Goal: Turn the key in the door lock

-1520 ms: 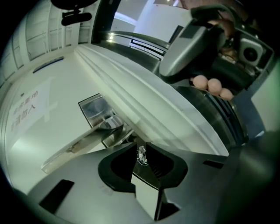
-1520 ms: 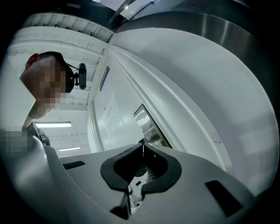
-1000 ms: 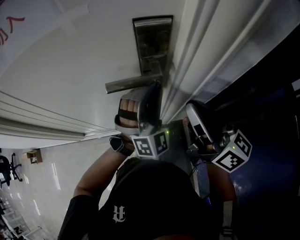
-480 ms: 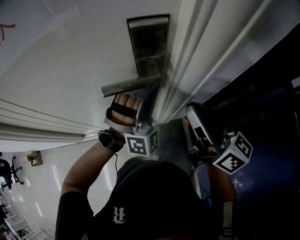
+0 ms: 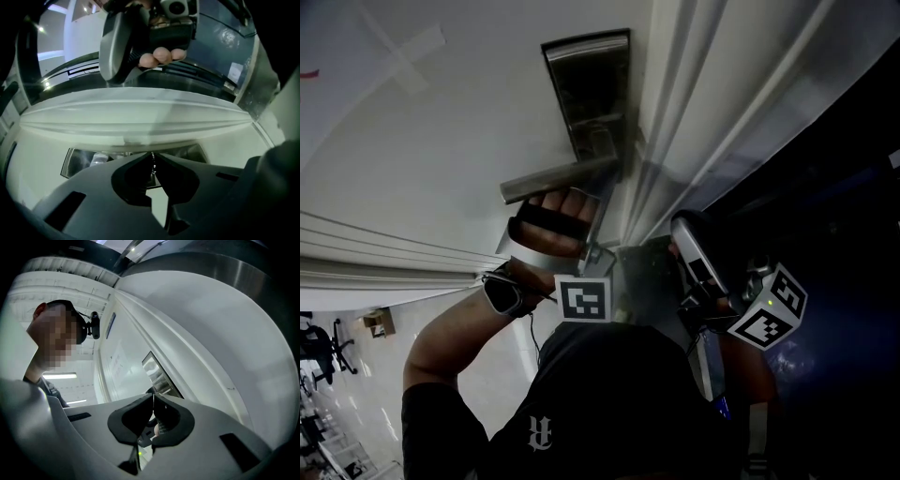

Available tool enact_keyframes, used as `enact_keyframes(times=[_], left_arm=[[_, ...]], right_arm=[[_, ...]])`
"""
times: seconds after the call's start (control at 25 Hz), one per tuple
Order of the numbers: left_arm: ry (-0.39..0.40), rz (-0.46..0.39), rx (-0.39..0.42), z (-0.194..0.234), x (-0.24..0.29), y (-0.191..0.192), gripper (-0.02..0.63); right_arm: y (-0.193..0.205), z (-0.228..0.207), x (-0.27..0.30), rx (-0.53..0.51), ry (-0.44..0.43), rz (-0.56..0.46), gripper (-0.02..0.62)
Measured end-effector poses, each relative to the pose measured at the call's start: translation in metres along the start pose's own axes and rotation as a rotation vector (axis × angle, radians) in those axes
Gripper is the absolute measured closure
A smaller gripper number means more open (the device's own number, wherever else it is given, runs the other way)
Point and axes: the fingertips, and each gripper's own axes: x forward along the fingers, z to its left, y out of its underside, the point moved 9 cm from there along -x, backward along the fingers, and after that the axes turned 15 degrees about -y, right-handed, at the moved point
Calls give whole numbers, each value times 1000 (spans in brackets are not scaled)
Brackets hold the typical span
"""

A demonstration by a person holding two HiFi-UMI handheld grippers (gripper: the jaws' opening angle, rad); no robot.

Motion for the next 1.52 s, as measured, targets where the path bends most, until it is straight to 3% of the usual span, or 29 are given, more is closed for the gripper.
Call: enact_keyframes(times=[0.16,0.44,0.52,0.76,0.92,1.36,1.52], left_arm=[[46,8,35,2,2,-1,591],[-81,-38,-49,-3,-6,0,569],[-109,-35,-121,-2,-12,1,536],[-163,38,-456,-1,-39,4,532],[-102,127,-800,0,-43,9,532],[116,348,-2072,-4,-25,36,517],[185,371,-2469,-14,-21,42,509]], right_arm=[[1,-1,0,-3,2,0,578],[-3,1,-3,-16,17,11,578],[-3,2,-3,-18,16,14,578],[-4,6,0,-21,-13,33,578],[-4,8,3,-23,-30,45,578],[-7,17,-9,-27,-41,14,578],[-7,19,-10,-27,-50,14,578]])
